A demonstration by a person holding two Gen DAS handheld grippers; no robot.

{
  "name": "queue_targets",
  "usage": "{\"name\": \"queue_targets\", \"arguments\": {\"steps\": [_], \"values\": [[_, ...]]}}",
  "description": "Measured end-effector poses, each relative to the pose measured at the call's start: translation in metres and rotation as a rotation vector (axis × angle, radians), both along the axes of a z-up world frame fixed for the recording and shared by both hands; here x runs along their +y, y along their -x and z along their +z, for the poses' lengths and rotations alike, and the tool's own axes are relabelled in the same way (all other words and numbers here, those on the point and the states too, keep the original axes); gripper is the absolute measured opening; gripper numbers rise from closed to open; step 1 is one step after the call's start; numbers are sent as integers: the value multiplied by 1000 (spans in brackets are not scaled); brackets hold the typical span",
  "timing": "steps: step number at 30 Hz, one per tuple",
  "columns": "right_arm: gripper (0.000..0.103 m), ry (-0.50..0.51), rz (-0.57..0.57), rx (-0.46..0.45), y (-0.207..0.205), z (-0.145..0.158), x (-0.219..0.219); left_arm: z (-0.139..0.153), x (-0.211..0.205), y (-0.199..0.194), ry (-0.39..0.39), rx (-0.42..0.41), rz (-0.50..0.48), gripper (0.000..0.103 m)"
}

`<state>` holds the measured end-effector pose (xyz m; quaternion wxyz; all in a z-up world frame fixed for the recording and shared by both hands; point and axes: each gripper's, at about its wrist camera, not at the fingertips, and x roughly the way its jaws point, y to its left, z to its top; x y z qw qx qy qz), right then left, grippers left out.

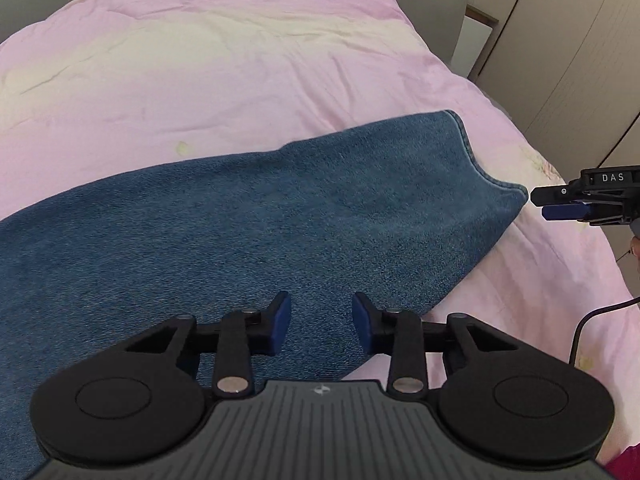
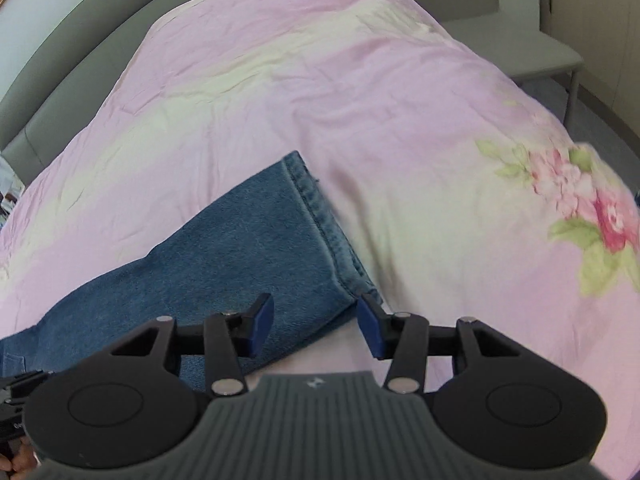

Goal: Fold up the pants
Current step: 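Grasp the leg hems with the right tool and lift them toward the waistband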

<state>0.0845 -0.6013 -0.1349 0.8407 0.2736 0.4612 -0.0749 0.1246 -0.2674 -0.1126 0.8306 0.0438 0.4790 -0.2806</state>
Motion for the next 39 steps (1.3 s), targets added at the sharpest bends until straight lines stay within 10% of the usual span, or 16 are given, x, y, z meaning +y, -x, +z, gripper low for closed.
{"name": "queue_targets", "arguments": {"steps": [16,20,39], "values": [[44,-269,-197,-68,-10,-91,-25,-30,-37,-12,-173,33,-141,36],[27,-249,-208,-90,-7,-87,-19,-34,-39,-13,-194,36,-156,36],[14,-26,42,-285,-3,94,66,-26,13,20,-85,28,-103,27]]}}
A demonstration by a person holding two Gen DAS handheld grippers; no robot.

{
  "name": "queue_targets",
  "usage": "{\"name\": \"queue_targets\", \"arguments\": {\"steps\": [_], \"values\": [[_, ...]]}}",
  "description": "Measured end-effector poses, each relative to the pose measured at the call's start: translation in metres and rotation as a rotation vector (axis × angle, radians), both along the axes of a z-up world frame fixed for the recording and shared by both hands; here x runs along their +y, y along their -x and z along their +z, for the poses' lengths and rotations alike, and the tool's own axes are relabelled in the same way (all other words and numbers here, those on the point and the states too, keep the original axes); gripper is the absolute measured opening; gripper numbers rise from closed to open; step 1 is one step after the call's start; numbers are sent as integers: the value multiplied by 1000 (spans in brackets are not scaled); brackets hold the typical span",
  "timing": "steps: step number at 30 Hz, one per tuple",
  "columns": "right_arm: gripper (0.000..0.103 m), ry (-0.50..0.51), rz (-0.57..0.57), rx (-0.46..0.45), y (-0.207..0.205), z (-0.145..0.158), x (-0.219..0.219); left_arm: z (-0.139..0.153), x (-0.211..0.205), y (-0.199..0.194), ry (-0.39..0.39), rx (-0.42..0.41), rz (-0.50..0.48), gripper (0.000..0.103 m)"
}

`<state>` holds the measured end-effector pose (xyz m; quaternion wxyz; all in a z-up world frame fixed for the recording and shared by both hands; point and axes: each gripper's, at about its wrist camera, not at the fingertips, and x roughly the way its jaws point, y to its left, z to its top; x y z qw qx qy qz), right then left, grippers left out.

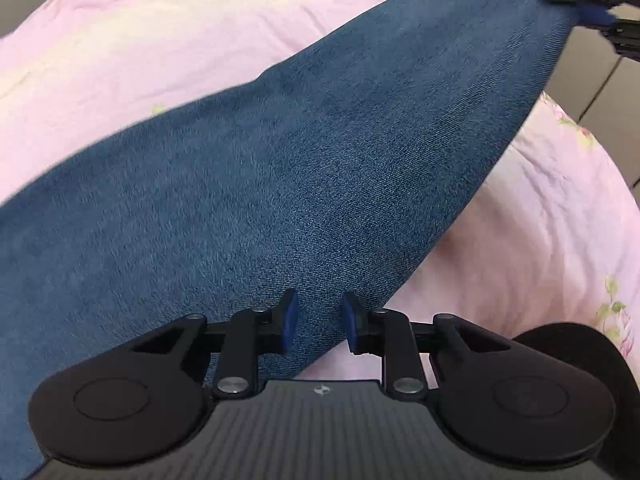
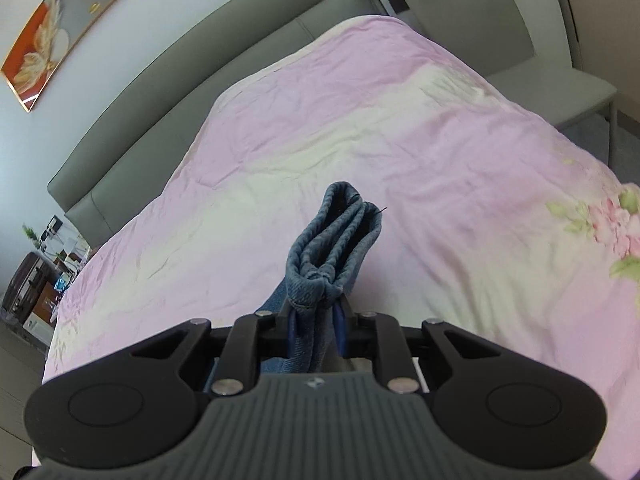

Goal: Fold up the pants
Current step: 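Grasp the leg hems with the right tool and lift them toward the waistband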

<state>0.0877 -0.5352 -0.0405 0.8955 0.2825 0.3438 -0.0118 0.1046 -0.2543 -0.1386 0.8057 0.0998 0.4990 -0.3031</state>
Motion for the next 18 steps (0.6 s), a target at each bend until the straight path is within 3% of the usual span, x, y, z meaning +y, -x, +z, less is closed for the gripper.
{"name": "queue_targets", "arguments": {"steps": [3,7,10,18], "values": [[13,19,55,2,-5,20,28,-8,6,-1,31,18,27,27],[13,83,130,-44,-14,47,74,6,25,8,77,5,40,27],[13,94,187,-61,-23,67,110,30,61,17,188,23,71,28],[13,73,375,-37,-49,66,226,95,185,22,229,-35,204,28]]}}
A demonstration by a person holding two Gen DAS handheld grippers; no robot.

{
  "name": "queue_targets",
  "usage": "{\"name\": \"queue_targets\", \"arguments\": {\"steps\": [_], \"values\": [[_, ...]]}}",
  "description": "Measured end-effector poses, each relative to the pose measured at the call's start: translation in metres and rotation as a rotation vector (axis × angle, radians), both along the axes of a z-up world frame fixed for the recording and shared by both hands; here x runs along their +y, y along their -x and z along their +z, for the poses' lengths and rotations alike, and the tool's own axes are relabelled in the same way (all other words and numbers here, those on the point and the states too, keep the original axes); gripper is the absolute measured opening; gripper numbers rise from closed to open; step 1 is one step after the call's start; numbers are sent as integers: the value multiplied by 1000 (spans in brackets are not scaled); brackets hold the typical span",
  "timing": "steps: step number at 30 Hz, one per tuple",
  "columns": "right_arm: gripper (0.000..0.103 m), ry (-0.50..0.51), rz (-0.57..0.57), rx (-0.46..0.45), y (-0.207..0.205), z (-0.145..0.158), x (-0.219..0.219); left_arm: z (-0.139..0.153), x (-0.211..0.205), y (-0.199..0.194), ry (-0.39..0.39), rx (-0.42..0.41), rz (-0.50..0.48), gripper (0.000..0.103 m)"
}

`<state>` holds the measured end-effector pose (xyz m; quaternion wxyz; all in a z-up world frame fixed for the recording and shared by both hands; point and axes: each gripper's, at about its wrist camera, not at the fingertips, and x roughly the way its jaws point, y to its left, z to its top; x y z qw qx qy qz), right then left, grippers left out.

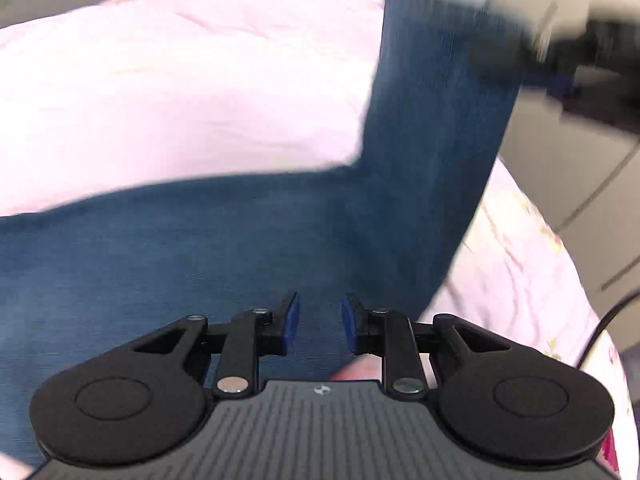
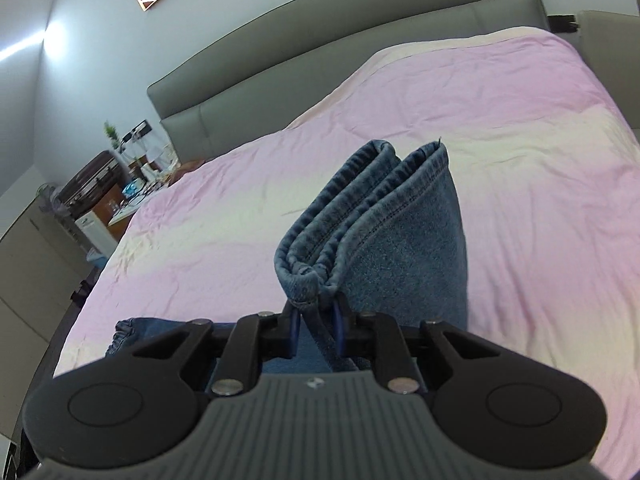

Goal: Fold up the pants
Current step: 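Grasp the leg hems with the right tool and lift them toward the waistband, then lay the hems onto the jeans near the back pocket and open the right tool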

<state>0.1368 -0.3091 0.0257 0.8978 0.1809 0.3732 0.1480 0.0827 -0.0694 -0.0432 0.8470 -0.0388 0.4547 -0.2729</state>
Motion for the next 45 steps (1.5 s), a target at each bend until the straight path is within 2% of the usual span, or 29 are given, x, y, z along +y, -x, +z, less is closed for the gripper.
{"name": "queue_targets", "arguments": {"steps": [4,6,8,11,15,18,19,20,22,25,28,31,32,33,35,36,37,38,41,45], "values": [[13,-26,85,69,-8,-29,64,4,68,-11,17,-16,128,29],[13,-22,124,111,-10,-50,91,-5,100,-11,62,8,208,29],[13,-12,165,160,-9,-74,119,-19,129,-9,139,37,281,29],[13,28,223,226,-7,-112,150,-43,154,-8,238,103,352,29],[13,144,283,263,-1,-152,177,-52,170,-26,245,141,417,29],[18,182,310,259,3,-161,181,-59,172,-28,259,161,423,29],[23,184,319,258,4,-159,181,-60,170,-31,255,164,420,30],[35,177,329,263,4,-156,182,-60,169,-30,247,164,418,31],[47,123,337,264,6,-148,178,-63,161,-30,220,171,421,31],[47,90,309,236,-2,-137,179,-64,164,-24,209,178,439,31],[47,147,263,257,-17,-146,188,-66,173,-22,230,190,448,31],[32,207,258,295,-24,-168,203,-67,175,-22,236,197,444,31],[21,243,253,301,-24,-175,207,-68,175,-21,237,200,440,31],[21,251,258,294,-21,-178,207,-69,173,-22,241,204,434,31],[10,221,261,280,-15,-178,203,-70,172,-23,264,214,421,32],[8,196,253,278,-12,-174,197,-70,166,-28,285,226,413,33],[6,162,244,273,-9,-168,191,-71,166,-28,309,237,404,37],[0,120,246,269,-6,-162,184,-71,166,-29,331,246,397,41],[1,40,271,276,2,-149,165,-73,164,-33,368,260,383,51],[1,7,295,306,7,-156,163,-78,152,-40,325,281,365,56]]}}
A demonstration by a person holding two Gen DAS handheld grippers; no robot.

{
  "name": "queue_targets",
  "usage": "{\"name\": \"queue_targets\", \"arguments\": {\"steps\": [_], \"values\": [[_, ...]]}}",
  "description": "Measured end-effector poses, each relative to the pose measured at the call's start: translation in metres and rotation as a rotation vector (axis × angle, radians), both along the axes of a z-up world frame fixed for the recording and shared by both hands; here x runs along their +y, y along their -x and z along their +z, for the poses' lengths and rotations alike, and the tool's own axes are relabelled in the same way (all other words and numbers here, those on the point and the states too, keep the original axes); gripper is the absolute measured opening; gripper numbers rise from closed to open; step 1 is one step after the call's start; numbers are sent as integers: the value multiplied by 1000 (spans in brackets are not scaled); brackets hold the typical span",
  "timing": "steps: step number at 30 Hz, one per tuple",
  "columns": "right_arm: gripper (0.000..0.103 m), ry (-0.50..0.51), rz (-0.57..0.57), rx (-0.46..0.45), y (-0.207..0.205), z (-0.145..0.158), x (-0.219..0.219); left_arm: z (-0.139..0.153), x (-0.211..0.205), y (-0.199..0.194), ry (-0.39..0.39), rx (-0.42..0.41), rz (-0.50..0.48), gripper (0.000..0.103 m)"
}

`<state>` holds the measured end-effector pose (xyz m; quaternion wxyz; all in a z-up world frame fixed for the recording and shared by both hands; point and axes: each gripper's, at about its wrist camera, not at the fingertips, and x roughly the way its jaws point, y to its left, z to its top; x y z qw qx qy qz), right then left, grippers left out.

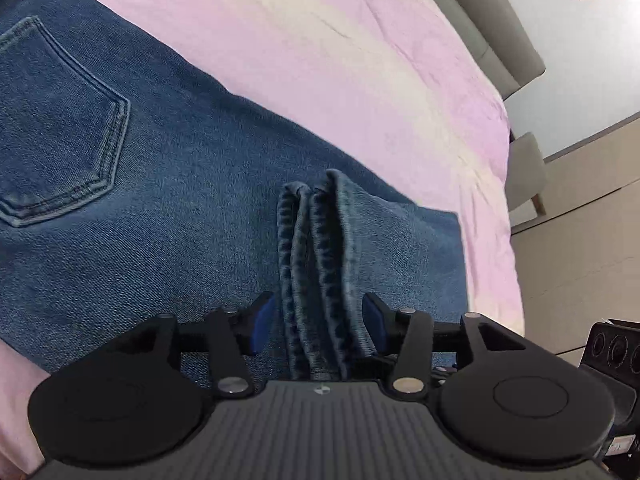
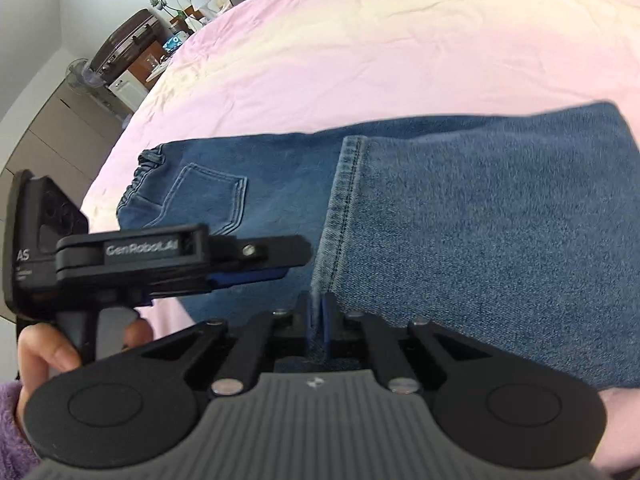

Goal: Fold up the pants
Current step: 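Lay the hems onto the jeans near the back pocket and open the right tool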

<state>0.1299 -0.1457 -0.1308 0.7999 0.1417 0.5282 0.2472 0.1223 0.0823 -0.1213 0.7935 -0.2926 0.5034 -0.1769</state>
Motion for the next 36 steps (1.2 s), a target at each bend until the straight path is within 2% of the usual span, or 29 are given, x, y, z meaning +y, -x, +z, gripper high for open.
{"name": "queue_targets", "arguments": {"steps": [3,7,9,11,15,16,18,19,20,23,26,28,29,31,33,36], "values": [[1,16,6,19,1,-17,8,-6,-10,-5,-54,19,-12,62],[1,10,-1,30,7,-31,6,-15,-27,-14,-141,35,-42,60],[1,2,-3,30,7,-34,5,-17,-42,-15,-204,7,-85,60],[0,-1,-8,32,5,-39,7,-17,-56,-15,-264,-33,-122,47],[2,4,-12,14,5,-41,9,-15,-61,-10,-294,-80,-123,30],[7,1,-13,8,5,-41,11,-12,-63,-7,-298,-104,-124,23],[14,0,-15,-6,7,-37,8,-4,-67,2,-313,-174,-137,19],[31,-3,-17,-14,9,-34,4,1,-72,6,-330,-208,-144,18],[37,-4,-19,-29,11,-29,2,5,-74,10,-343,-236,-145,17],[43,46,-36,-99,20,-8,-19,26,-77,18,-342,-330,-138,17],[44,80,-82,-157,27,12,-54,56,-75,15,-329,-411,-127,17],[44,117,-107,-181,27,22,-77,62,-73,5,-344,-406,-129,17],[43,138,-114,-192,25,25,-85,57,-70,-1,-347,-374,-134,17],[41,209,-130,-214,20,31,-105,39,-63,-12,-359,-291,-123,17],[32,267,-136,-234,12,31,-118,17,-60,-19,-371,-215,-118,17],[24,350,-114,-246,-8,24,-139,1,-68,-28,-402,-153,-129,17]]}}
